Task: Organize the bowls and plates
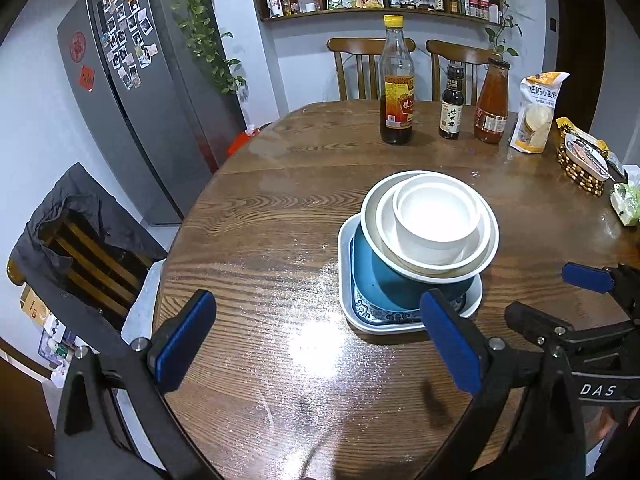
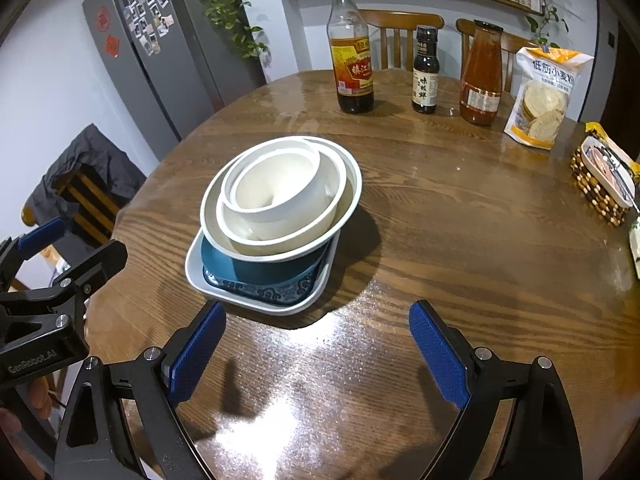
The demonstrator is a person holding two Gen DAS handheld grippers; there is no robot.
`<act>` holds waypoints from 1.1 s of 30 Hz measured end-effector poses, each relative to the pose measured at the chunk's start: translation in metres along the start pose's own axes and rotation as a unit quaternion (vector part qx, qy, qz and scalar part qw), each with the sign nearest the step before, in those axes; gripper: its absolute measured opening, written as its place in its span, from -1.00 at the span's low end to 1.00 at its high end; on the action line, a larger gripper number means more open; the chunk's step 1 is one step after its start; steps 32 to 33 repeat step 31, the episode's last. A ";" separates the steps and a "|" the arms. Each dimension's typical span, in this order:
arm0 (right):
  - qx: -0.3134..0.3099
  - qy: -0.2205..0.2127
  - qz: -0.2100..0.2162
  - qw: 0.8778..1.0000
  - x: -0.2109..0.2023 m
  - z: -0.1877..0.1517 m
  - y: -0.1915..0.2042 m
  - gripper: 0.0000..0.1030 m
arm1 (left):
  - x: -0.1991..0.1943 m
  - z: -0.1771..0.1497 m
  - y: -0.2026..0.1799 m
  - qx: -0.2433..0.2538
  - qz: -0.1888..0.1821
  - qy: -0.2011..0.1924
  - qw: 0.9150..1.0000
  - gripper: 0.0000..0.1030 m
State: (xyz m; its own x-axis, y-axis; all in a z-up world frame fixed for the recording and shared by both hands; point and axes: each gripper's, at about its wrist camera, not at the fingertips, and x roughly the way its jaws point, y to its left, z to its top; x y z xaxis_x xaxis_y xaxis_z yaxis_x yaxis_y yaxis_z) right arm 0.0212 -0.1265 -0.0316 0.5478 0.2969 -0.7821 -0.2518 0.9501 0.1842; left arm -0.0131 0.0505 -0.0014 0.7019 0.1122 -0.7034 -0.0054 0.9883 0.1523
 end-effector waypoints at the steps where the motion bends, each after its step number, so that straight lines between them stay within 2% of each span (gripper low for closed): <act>1: 0.000 0.000 0.000 1.000 0.000 -0.001 0.000 0.81 | 0.000 0.000 0.000 0.000 0.000 0.000 1.000 0.99; 33: -0.005 0.004 -0.002 1.000 0.000 0.001 0.000 0.81 | 0.012 -0.003 -0.008 0.000 -0.013 0.016 1.000 0.99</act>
